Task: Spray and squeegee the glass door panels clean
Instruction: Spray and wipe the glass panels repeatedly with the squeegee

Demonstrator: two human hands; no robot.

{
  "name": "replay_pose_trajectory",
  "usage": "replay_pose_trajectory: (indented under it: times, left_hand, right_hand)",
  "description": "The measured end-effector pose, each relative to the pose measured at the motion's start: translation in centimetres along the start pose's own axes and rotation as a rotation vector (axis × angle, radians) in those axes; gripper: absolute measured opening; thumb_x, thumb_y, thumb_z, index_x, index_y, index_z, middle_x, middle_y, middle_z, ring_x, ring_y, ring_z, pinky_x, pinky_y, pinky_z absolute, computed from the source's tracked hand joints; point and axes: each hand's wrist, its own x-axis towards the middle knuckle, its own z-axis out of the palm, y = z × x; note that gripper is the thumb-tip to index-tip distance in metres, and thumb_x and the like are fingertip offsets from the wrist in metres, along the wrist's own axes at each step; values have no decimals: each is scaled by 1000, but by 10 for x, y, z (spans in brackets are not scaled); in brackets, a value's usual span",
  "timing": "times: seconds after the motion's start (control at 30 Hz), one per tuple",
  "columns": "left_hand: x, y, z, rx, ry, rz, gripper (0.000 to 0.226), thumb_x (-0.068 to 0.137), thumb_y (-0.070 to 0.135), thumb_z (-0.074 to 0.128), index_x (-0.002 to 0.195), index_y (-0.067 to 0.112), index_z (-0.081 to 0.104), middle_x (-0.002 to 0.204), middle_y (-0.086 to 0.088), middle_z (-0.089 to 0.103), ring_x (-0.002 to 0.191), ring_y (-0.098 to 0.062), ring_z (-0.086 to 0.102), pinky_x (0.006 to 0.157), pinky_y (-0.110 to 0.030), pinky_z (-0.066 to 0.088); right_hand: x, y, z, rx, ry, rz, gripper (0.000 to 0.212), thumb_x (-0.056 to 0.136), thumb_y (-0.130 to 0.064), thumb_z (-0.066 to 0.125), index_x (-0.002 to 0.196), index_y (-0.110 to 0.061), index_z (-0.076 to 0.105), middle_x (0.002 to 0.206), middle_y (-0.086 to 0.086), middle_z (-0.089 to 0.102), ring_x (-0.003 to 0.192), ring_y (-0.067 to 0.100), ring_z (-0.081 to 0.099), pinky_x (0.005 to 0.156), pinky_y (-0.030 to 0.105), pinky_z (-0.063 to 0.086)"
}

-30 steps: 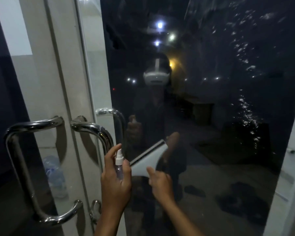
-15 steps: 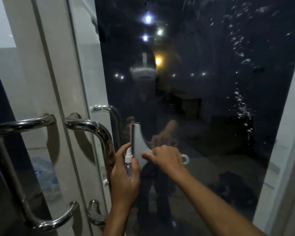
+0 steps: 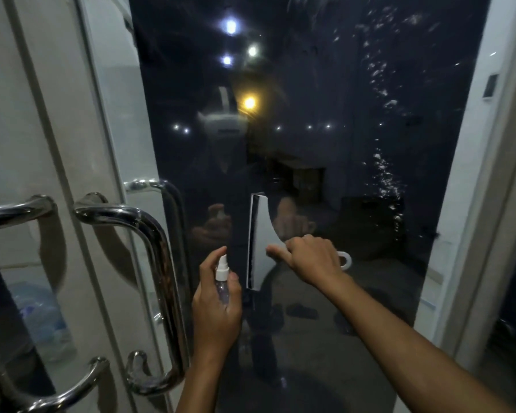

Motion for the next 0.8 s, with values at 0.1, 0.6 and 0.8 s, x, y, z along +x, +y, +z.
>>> replay_pose_trajectory:
  times: [0.1,0.6,0.8]
  left_hand:
    - [-2,4,6,-20,-2,-14,41,96,23,51,133,40,46,79,8,60,66,-11,59,58,-23,47]
    - [-40,-16,-22,48,68,-83,42,95,31,49,128,55,41,91,16,61,72,-14,61,62,-25,49]
    - [-52,-35,-43,132,152,-154,39,95,37,48,128,56,41,96,-4,65,75,-23,65,64,-47,55]
  right_hand:
    - [-14,66,3,4,-8,177,74,90,-80,24,90,-22,70,98,8,70,94,33,65,74,37,46]
    - [-8,-29,25,258,-35,58,67,94,-74,27,84,-21,66,98,11,71,95,36,63,72,41,41]
    - [-18,-119,74,220,-153,-49,66,96,-69,31,104,-18,72,107,15,71,102,37,64,78,41,43]
